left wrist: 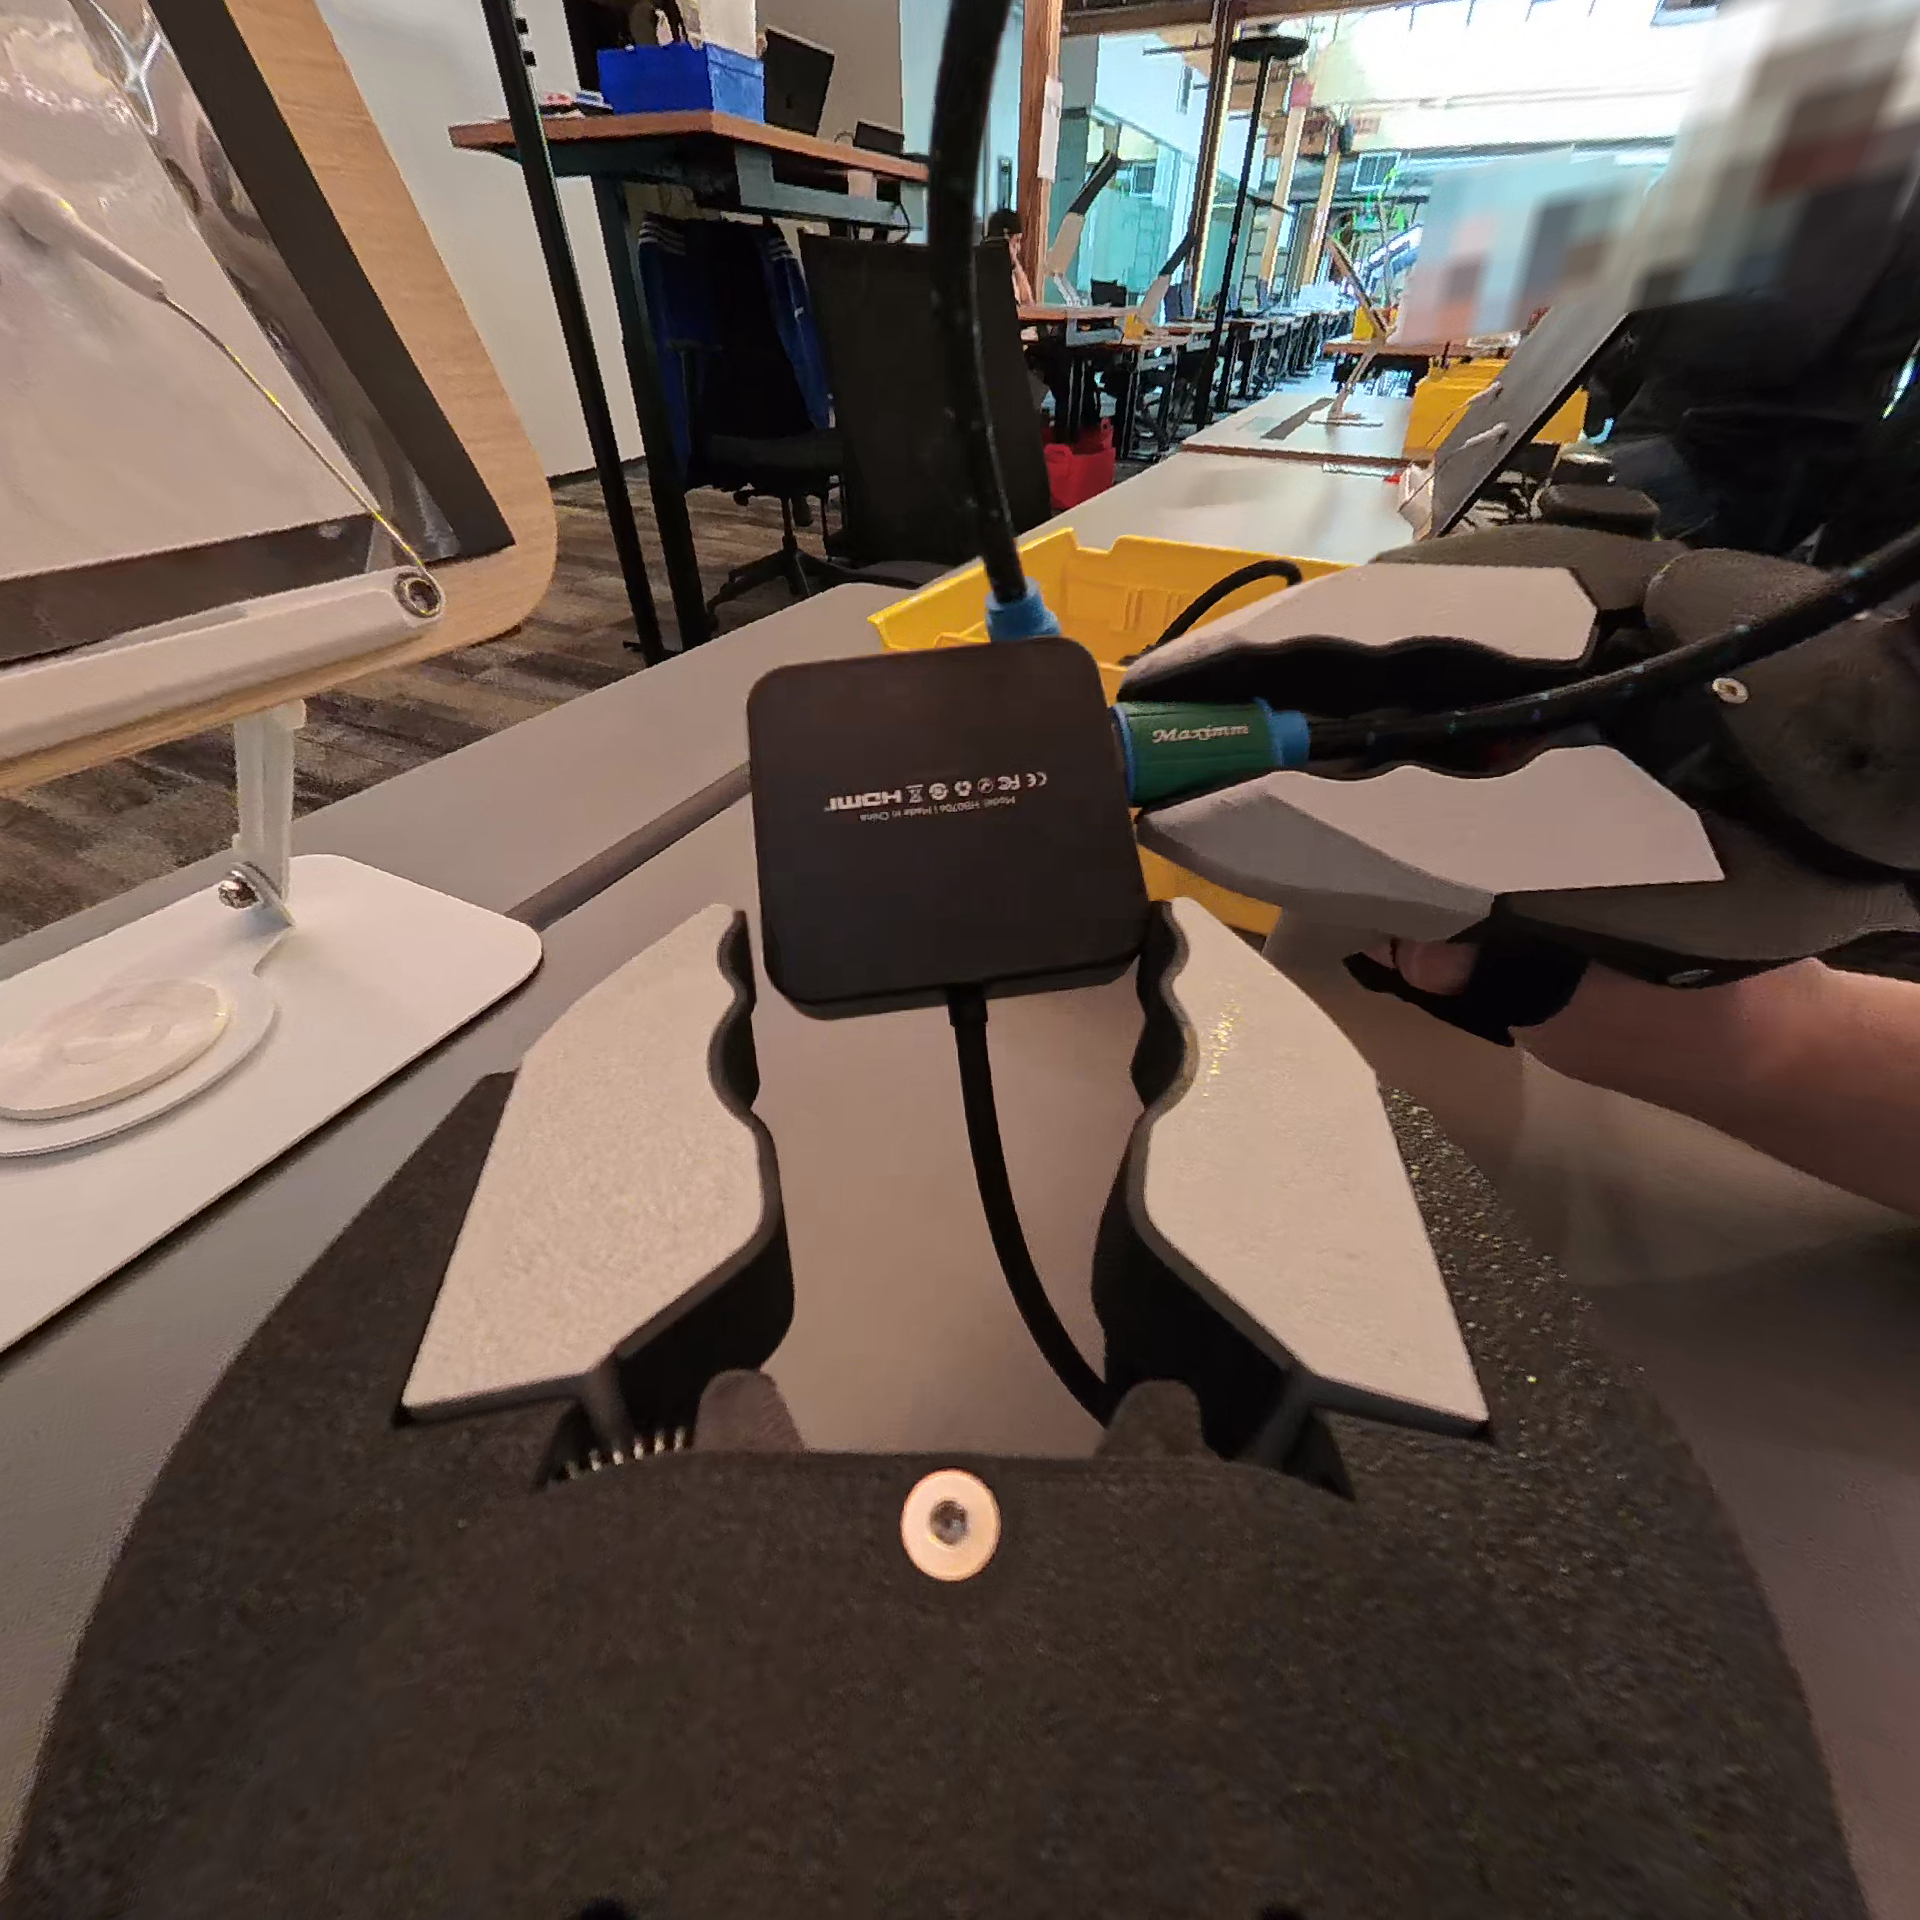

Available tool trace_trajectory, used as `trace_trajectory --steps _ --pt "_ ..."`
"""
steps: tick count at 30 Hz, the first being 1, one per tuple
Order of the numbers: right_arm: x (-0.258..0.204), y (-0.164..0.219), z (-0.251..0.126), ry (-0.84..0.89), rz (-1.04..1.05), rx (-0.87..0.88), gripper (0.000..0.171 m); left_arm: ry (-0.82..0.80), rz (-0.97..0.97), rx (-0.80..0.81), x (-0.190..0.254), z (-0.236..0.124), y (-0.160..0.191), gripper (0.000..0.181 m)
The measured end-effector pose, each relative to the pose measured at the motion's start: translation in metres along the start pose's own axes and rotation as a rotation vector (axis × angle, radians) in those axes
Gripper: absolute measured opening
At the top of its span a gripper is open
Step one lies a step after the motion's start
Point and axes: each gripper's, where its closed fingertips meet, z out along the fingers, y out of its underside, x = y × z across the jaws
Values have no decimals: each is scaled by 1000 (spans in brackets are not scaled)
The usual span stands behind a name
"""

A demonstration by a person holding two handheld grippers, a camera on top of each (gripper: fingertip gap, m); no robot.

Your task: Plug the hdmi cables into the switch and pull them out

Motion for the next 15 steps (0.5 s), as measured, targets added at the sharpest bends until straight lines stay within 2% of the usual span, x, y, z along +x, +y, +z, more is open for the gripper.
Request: trace_trajectory --steps 7,11,15 --pt "-3 -4 -1 0 -13 21 22 -20 -12 -37 -2 6 10 82" --pt "-6 -2 0 0 -41 16 22 -28 28 3 1 2 0 72" --pt "-5 3 1 0 1 9 22 -71 54 -27 -2 3 1 72"
